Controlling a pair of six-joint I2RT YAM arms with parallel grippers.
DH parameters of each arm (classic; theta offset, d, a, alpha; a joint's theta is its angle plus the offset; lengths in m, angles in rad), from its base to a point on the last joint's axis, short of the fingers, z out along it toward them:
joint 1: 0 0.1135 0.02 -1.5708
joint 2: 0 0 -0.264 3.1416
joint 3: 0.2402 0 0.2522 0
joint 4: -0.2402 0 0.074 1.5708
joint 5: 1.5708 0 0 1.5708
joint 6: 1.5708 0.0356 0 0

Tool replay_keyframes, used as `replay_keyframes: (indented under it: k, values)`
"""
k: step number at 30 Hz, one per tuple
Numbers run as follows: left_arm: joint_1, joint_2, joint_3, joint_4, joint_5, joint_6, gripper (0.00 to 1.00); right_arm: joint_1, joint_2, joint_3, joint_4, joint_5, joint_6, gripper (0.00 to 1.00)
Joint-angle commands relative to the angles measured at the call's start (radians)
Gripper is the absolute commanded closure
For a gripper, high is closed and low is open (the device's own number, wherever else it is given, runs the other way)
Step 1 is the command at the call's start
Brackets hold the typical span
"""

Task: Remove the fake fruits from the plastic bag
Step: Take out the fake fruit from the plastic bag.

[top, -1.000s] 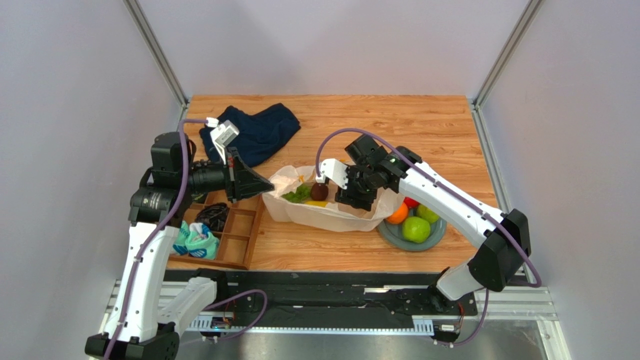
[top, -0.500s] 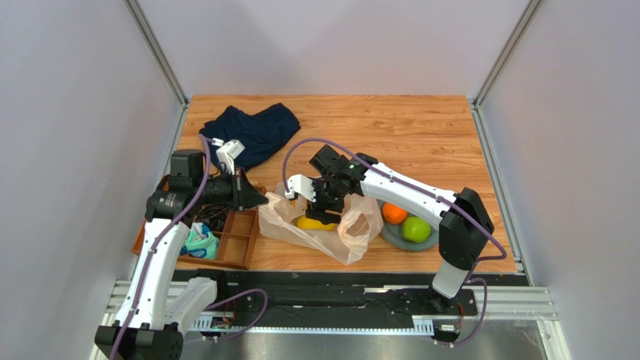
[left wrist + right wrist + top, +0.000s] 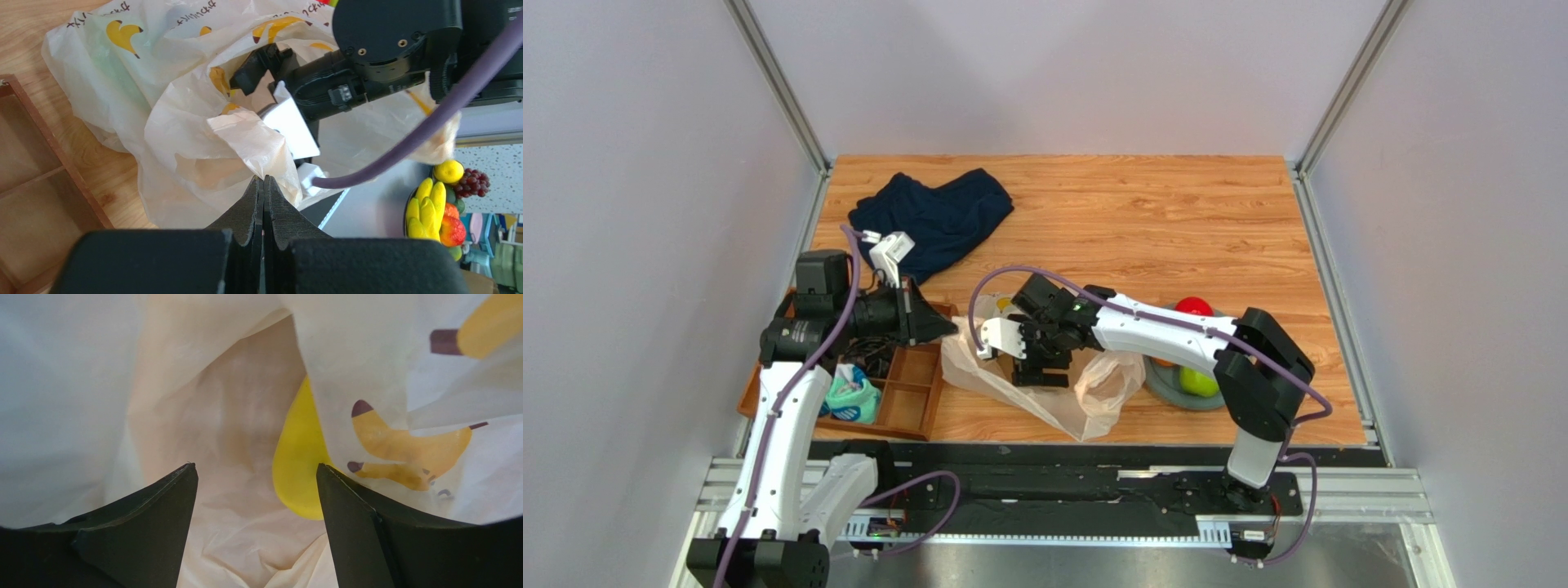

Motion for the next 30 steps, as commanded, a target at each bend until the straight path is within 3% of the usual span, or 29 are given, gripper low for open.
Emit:
replay_keyframes:
  k: [1,3,10,21,28,30]
  values:
    - [0.008,-0.010,0.013,0.041,0.042,-0.020,1.00,-0.001,0.027,0.022,0.111,0.085,0.052,0.22]
    - [0.008,-0.010,0.008,0.050,0.047,-0.029,1.00,0.010,0.056,0.022,0.117,0.097,0.050,0.22]
    - [0.008,-0.012,0.014,0.053,0.050,-0.032,1.00,0.022,0.159,0.081,0.123,0.354,0.147,0.23]
    - [0.008,-0.048,0.074,-0.025,0.147,0.032,1.00,0.019,0.088,0.070,0.151,0.434,0.176,0.24]
    - [0.008,-0.061,0.134,-0.096,0.147,0.111,1.00,0.022,0.202,0.176,0.036,0.370,0.215,0.24]
    - [0.031,-0.065,0.123,-0.093,0.147,0.111,1.00,0.022,0.226,0.197,0.020,0.367,0.212,0.28]
